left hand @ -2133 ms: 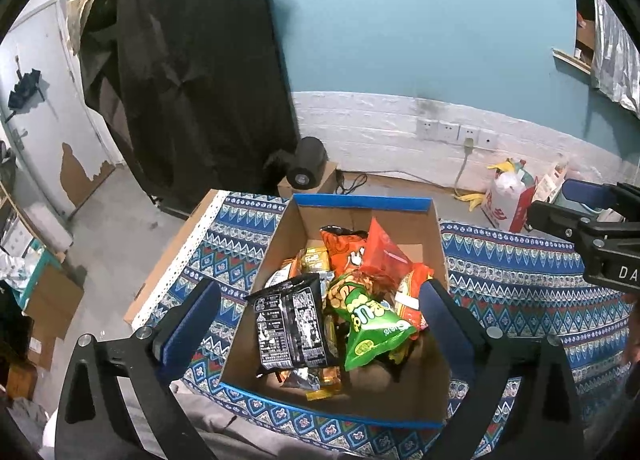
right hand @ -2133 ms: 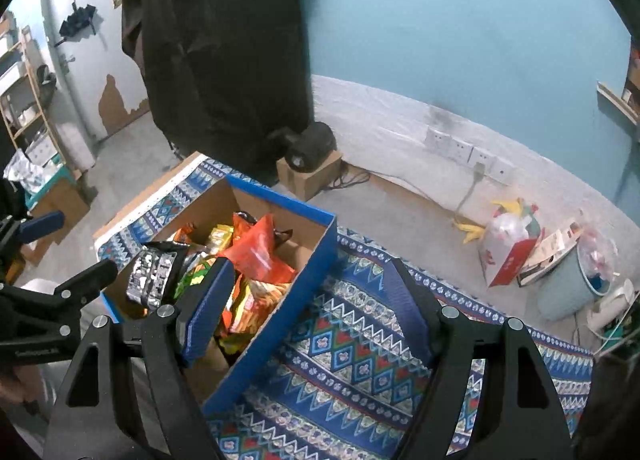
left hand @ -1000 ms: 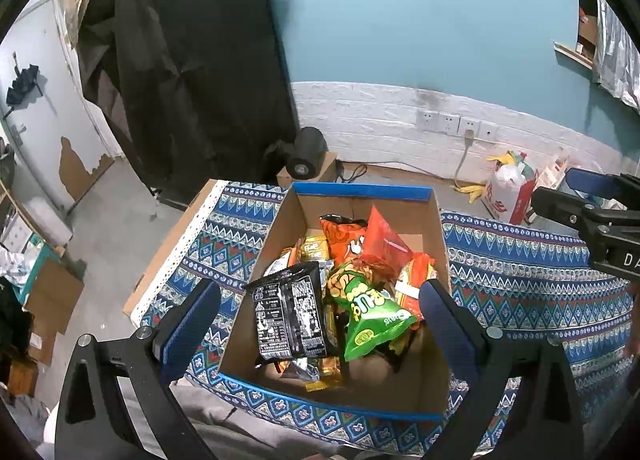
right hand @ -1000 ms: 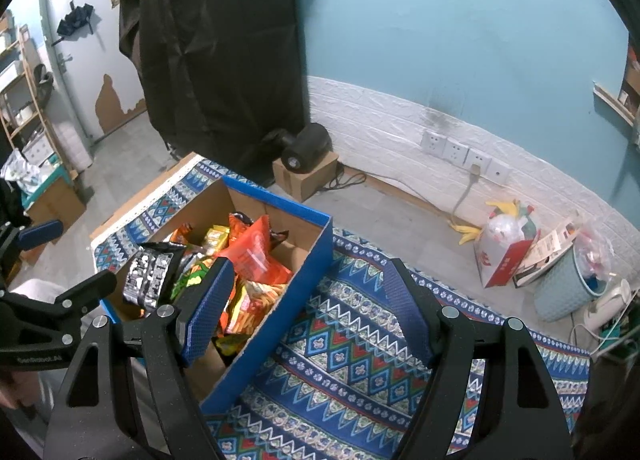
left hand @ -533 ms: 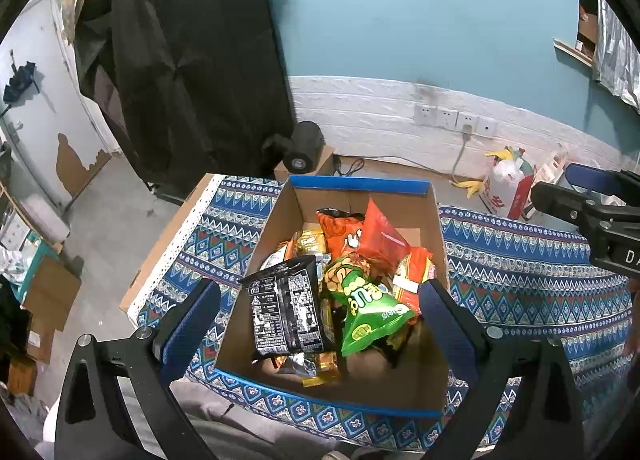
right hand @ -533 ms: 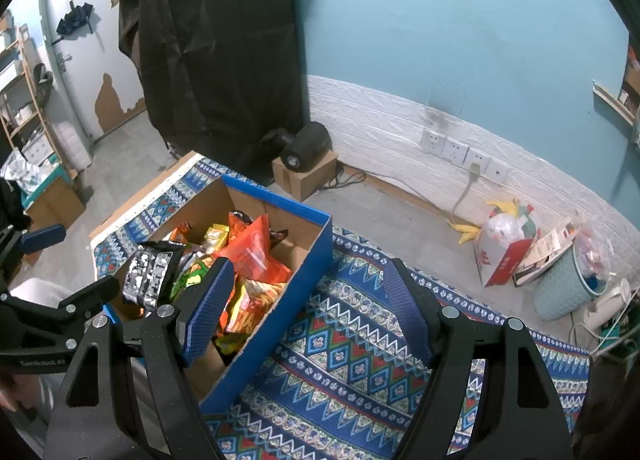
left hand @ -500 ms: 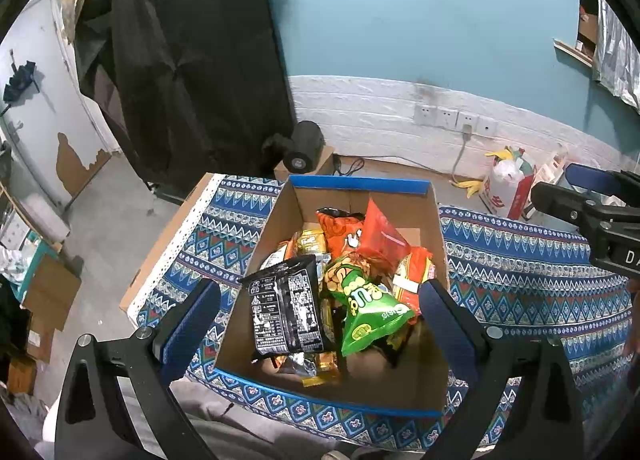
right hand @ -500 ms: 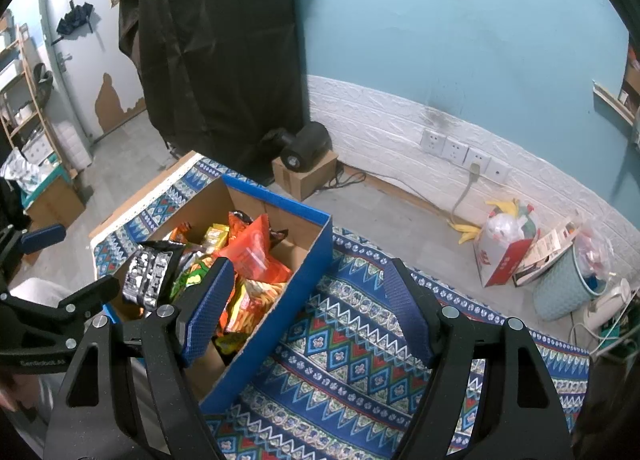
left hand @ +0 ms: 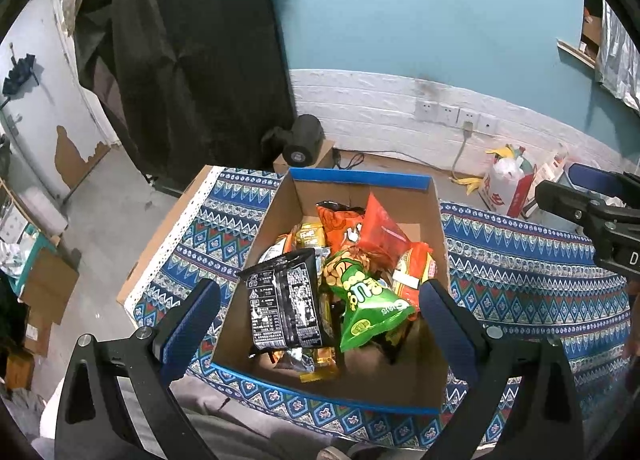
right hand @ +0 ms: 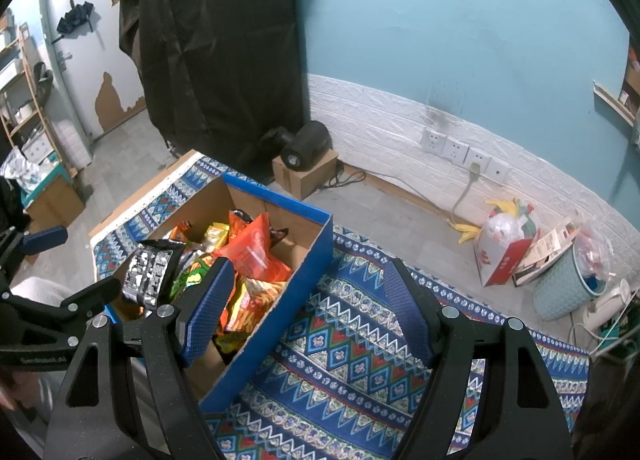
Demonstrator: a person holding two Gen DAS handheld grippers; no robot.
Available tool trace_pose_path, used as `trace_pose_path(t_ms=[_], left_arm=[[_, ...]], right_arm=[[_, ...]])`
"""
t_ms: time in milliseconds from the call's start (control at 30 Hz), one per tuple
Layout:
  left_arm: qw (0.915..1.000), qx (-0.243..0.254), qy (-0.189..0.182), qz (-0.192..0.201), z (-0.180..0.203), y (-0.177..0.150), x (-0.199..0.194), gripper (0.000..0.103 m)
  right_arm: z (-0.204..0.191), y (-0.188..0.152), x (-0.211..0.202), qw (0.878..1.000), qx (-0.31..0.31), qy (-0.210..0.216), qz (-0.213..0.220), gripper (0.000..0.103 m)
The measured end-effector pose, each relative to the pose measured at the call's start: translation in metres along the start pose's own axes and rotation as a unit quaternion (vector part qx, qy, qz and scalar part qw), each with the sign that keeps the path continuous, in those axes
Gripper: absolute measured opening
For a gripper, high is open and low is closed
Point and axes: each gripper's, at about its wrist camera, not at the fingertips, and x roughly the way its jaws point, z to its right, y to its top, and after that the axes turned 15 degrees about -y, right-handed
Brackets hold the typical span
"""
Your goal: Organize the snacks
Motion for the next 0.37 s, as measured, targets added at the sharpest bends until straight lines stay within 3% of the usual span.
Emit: trace_pose_path(t_ms=[367], left_arm=[[0.9999,-0.005,-0.015,0.002,0.0018,-0.0038,0.0004,0.100]], right_arm=[[0.0018,-0.0012,-0.0007,1.000,0.000,-0.001,-0.001,0.076]])
